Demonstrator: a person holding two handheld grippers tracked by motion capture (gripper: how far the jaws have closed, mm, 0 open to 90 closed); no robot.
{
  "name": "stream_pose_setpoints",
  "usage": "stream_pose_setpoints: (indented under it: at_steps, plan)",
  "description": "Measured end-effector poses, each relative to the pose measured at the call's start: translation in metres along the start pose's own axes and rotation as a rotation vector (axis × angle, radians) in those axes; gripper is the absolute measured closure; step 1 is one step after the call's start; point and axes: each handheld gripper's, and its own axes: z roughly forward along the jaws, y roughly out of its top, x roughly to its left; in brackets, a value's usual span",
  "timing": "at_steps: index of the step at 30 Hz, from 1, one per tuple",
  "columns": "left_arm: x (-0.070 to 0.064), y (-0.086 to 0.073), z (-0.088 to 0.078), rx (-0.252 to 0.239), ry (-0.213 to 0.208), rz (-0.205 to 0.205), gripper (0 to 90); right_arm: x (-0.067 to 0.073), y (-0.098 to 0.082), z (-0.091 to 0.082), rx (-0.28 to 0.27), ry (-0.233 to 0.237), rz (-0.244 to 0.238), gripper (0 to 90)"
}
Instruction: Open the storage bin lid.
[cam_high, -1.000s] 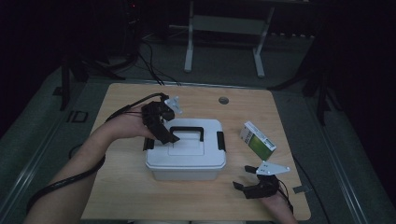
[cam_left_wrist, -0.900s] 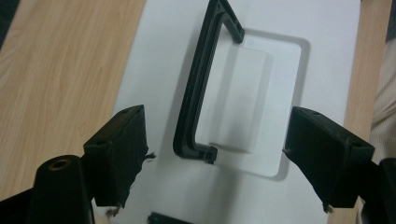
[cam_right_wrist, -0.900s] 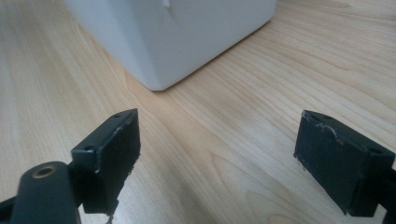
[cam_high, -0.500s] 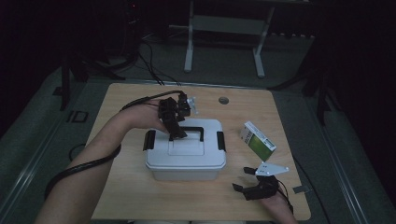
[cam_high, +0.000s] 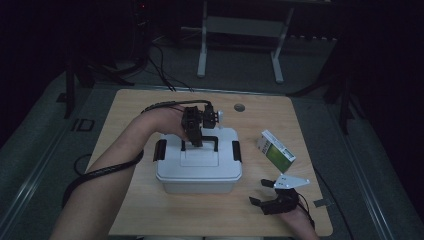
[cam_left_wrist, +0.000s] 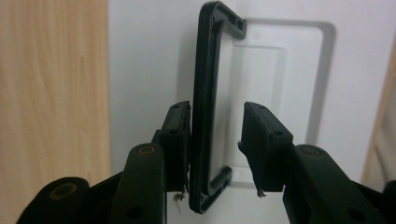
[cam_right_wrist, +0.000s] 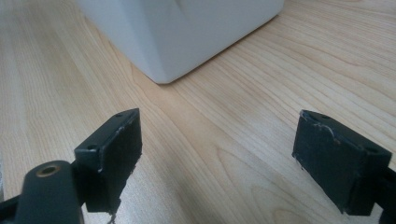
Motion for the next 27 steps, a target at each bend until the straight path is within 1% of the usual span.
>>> stream_pose_setpoints:
  at_steps: [1, 2, 3, 4, 5, 6, 7, 9, 10, 11, 15, 17, 18, 19, 23, 24, 25, 27]
  plan:
    - [0.000, 0.002, 0.000, -0.001, 0.006, 0.009, 64.2, 0.000, 0.000, 0.000, 0.000, 0.001, 0.000, 15.4]
    - [0.001, 0.003, 0.000, 0.000, -0.003, 0.012, 64.2, 0.000, 0.000, 0.000, 0.000, 0.002, -0.001, 15.4]
    - [0.000, 0.004, 0.000, 0.002, 0.005, 0.018, 64.3, 0.000, 0.000, 0.000, 0.001, 0.003, -0.002, 15.4]
    - [0.000, 0.004, 0.000, 0.002, 0.005, 0.018, 66.5, 0.000, 0.000, 0.000, 0.001, 0.003, -0.002, 15.4]
    - [0.001, 0.006, 0.001, 0.015, 0.002, 0.018, 66.6, -0.001, 0.000, 0.000, 0.001, 0.000, -0.004, 15.4]
    - [0.001, 0.007, 0.002, 0.020, 0.008, 0.019, 66.7, -0.001, 0.000, 0.000, 0.001, -0.001, -0.004, 15.4]
    - [0.002, 0.007, 0.003, 0.025, -0.001, 0.012, 69.1, -0.001, 0.000, 0.000, 0.001, -0.001, -0.004, 15.4]
    - [0.002, 0.008, 0.005, 0.038, -0.003, 0.012, 69.6, -0.001, 0.000, 0.000, 0.000, -0.002, -0.005, 15.4]
    - [0.002, 0.009, 0.006, 0.044, -0.019, -0.004, 71.0, -0.001, 0.000, 0.000, -0.001, -0.001, -0.004, 15.4]
    - [0.002, 0.009, 0.007, 0.048, -0.011, 0.004, 71.1, -0.001, 0.000, 0.000, -0.001, -0.003, -0.006, 15.4]
    - [0.004, 0.009, 0.007, 0.042, -0.040, -0.027, 71.2, 0.000, 0.000, -0.001, -0.005, -0.005, -0.005, 15.4]
    - [0.005, 0.009, 0.007, 0.063, -0.022, -0.024, 71.2, 0.000, 0.000, -0.001, -0.007, -0.004, -0.004, 15.4]
    - [0.004, 0.009, 0.009, 0.071, -0.026, -0.028, 71.1, -0.001, 0.000, -0.001, -0.010, -0.006, -0.002, 15.4]
    - [0.004, 0.009, 0.010, 0.076, -0.023, -0.024, 71.1, -0.001, 0.000, -0.001, -0.010, -0.006, -0.001, 15.3]
    - [0.004, 0.008, 0.015, 0.080, -0.030, -0.017, 71.2, -0.001, 0.000, -0.002, -0.019, -0.006, 0.003, 15.1]
    - [0.004, 0.008, 0.016, 0.085, -0.038, -0.023, 72.7, -0.001, 0.000, -0.002, -0.017, -0.012, 0.001, 15.1]
    - [0.004, 0.008, 0.018, 0.093, -0.037, -0.020, 75.0, -0.001, 0.000, -0.002, -0.018, -0.014, 0.003, 14.3]
    - [0.004, 0.006, 0.019, 0.086, -0.051, -0.024, 75.2, -0.002, -0.001, -0.002, -0.024, -0.023, 0.006, 13.8]
